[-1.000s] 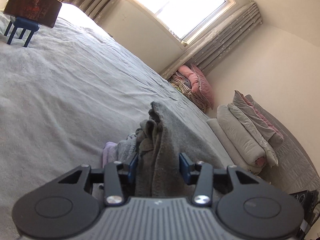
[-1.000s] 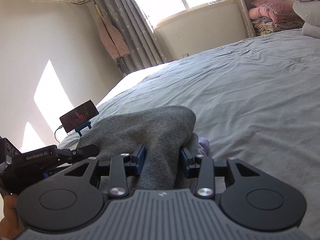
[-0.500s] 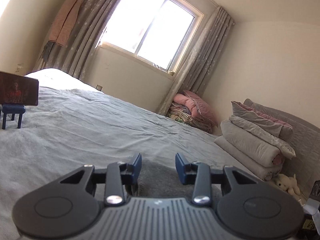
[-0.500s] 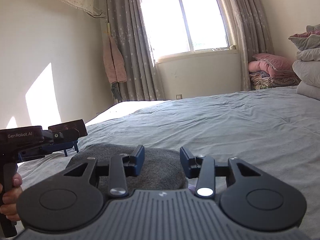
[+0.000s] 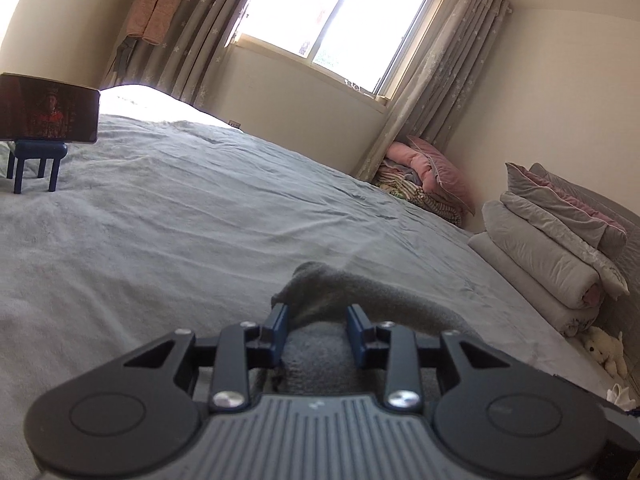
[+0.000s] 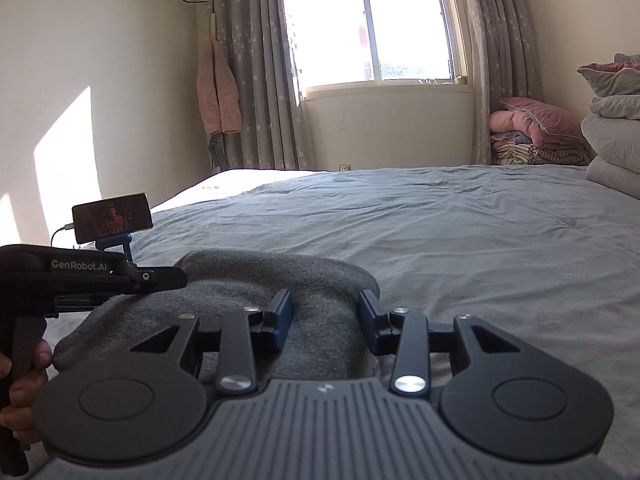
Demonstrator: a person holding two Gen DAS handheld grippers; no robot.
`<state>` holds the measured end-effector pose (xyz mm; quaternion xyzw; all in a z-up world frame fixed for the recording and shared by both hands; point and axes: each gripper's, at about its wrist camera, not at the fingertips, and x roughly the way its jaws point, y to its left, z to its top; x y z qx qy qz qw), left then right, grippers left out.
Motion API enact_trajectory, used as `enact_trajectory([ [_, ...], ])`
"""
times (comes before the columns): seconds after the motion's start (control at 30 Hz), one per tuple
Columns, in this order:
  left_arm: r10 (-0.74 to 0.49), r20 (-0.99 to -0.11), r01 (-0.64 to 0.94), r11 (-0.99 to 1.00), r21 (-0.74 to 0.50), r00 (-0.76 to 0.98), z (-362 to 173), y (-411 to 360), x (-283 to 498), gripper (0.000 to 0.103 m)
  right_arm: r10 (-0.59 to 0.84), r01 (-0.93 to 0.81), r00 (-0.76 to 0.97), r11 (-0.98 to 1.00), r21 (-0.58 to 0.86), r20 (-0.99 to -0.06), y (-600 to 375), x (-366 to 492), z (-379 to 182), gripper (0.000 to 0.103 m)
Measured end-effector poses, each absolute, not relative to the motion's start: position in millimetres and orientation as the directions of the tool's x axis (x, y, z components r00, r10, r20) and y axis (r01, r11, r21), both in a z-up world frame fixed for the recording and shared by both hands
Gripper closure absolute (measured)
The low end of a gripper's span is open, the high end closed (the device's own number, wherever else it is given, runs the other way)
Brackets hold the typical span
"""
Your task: Fold clothes
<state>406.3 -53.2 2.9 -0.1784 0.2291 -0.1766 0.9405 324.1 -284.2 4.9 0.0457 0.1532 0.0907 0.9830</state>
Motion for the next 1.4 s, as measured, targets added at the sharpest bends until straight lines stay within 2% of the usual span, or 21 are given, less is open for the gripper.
enact_trajectory([
  [0.07, -0.407, -0.356, 0.244, 0.873, -0.422, 0.841, 6.9, -50.8, 397.1, 0.056, 0.194, -0.166, 0.938, 0.979, 0.119, -0.288, -284.2, 317.5, 11.5, 0.059],
  [0.17, -0.397, -0.358, 0.233, 0.877, -0.421, 0.845, 9.0, -46.2, 384.2, 0.055, 0.188, -0.158, 0.936, 0.98, 0.121, -0.298, -284.9, 306.5, 17.2, 0.057],
  [0.37, -0.361, -0.388, 0.209, 0.901, -0.381, 0.848, 12.7, -45.7, 347.7, 0.047, 0.178, -0.131, 0.925, 0.979, 0.158, -0.335, -287.6, 281.5, 26.0, 0.053],
  [0.67, -0.321, -0.479, 0.178, 0.931, -0.32, 0.817, 23.5, -50.5, 277.9, 0.042, 0.158, -0.084, 0.907, 0.976, 0.201, -0.391, -292.1, 239.1, 41.6, 0.048],
  [0.9, -0.243, -0.575, 0.125, 0.964, -0.236, 0.782, 46.2, -58.2, 227.1, 0.031, 0.12, -0.084, 0.882, 0.992, 0.098, -0.456, -280.4, 198.2, 55.6, 0.041],
  [1.13, -0.196, -0.614, 0.098, 0.977, -0.189, 0.765, 69.2, -63.3, 179.3, 0.02, 0.136, -0.116, 0.859, 0.991, 0.071, -0.494, -267.7, 153.3, 72.9, 0.027],
  [1.2, -0.207, -0.641, 0.11, 0.976, -0.189, 0.739, 74.1, -63.8, 168.4, 0.01, 0.14, -0.11, 0.842, 0.99, 0.088, -0.521, -265.8, 142.5, 77.9, 0.022],
  [1.3, -0.213, -0.668, 0.126, 0.976, -0.176, 0.713, 78.0, -66.4, 149.2, 0.001, 0.161, -0.102, 0.832, 0.985, 0.139, -0.53, -265.4, 122.2, 83.2, 0.006],
  [1.33, -0.211, -0.674, 0.131, 0.977, -0.169, 0.708, 78.9, -67.5, 142.4, 0.001, 0.168, -0.104, 0.838, 0.983, 0.15, -0.519, -264.8, 113.5, 84.0, 0.0],
  [1.4, -0.183, -0.668, 0.126, 0.983, -0.133, 0.721, 78.9, -71.6, 131.4, 0.001, 0.161, -0.099, 0.846, 0.984, 0.148, -0.508, -261.7, 101.2, 83.9, 0.0],
])
